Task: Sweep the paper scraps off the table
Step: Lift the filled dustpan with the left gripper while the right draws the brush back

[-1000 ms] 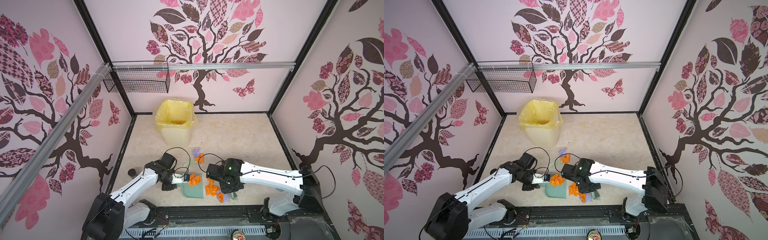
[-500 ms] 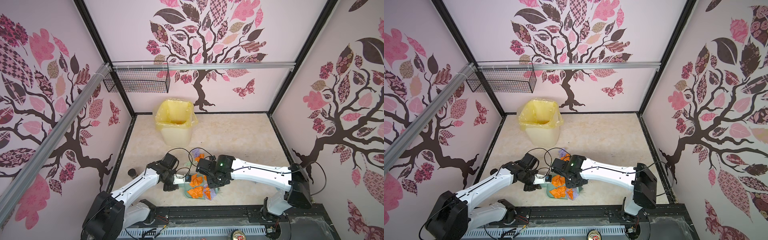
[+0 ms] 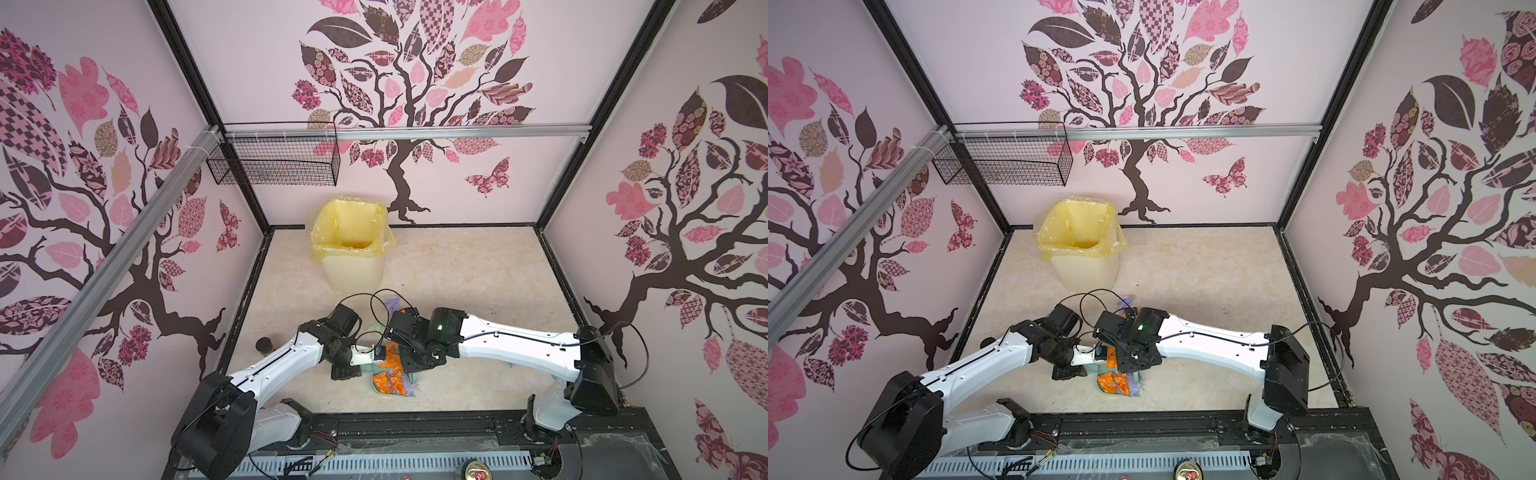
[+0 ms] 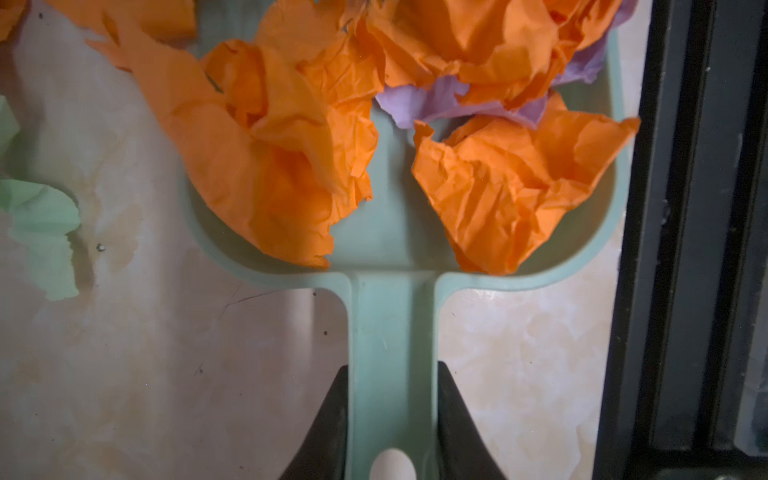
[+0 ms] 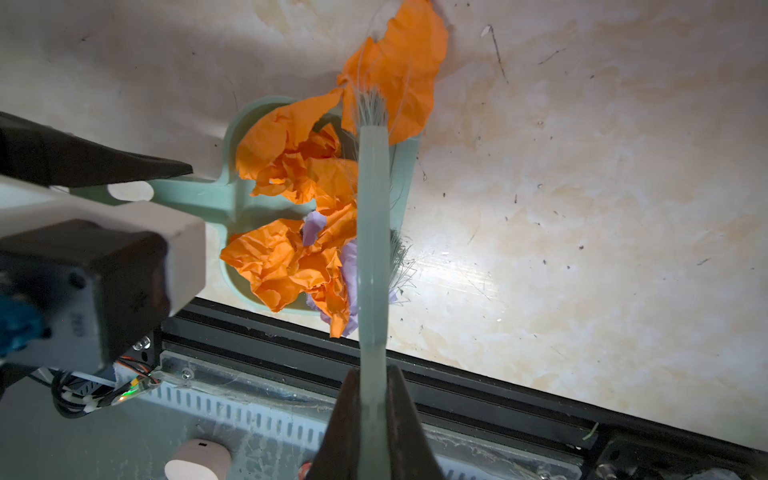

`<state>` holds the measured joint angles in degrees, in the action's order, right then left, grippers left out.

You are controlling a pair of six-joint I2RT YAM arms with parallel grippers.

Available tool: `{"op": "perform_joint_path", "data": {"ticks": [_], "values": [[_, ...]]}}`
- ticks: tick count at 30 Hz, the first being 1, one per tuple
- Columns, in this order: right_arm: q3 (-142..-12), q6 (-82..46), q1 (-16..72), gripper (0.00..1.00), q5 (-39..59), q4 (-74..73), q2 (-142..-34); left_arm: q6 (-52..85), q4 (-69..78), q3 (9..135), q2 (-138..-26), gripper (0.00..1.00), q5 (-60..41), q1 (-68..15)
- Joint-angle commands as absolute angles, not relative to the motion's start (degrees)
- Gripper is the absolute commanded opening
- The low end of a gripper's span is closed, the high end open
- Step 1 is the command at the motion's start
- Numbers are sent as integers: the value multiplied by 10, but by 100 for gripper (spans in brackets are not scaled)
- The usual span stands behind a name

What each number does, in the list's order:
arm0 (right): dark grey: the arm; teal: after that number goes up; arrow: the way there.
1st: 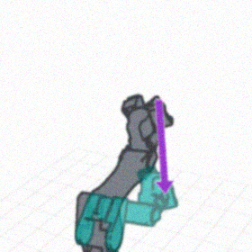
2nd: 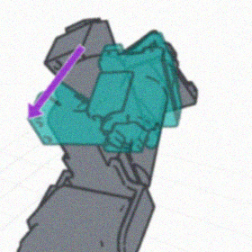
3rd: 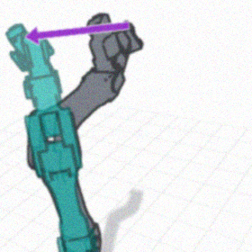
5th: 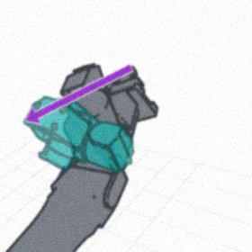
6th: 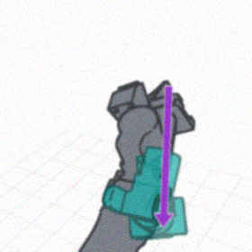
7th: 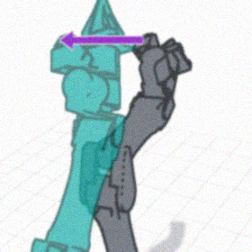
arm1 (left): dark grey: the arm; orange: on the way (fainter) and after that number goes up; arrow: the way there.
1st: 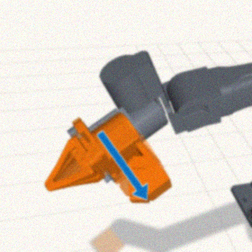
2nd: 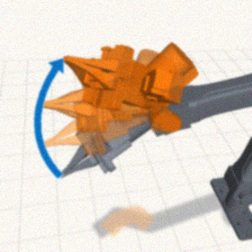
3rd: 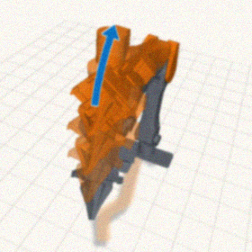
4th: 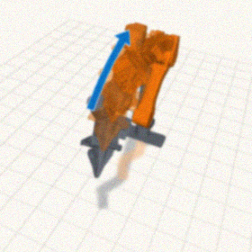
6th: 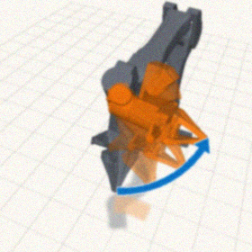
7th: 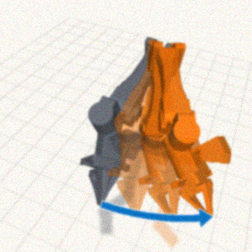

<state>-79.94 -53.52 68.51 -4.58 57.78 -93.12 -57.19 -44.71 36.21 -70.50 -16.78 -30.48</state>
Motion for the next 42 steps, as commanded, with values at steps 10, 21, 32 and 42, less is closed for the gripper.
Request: {"op": "perform_joint_path", "data": {"ticks": [10,21,32,42], "values": [[-826,-536,689,0,-74,644,-882,-500,-376,378,-712,0,-167,-305],[-884,-545,689,0,-151,748,-822,-488,-346,378,-738,0,-176,-303],[-801,-562,673,0,-201,734,-753,-469,-362,382,-681,0,-208,-299],[-720,-577,653,0,-204,718,-697,-454,-399,409,-639,0,-263,-295]]}}
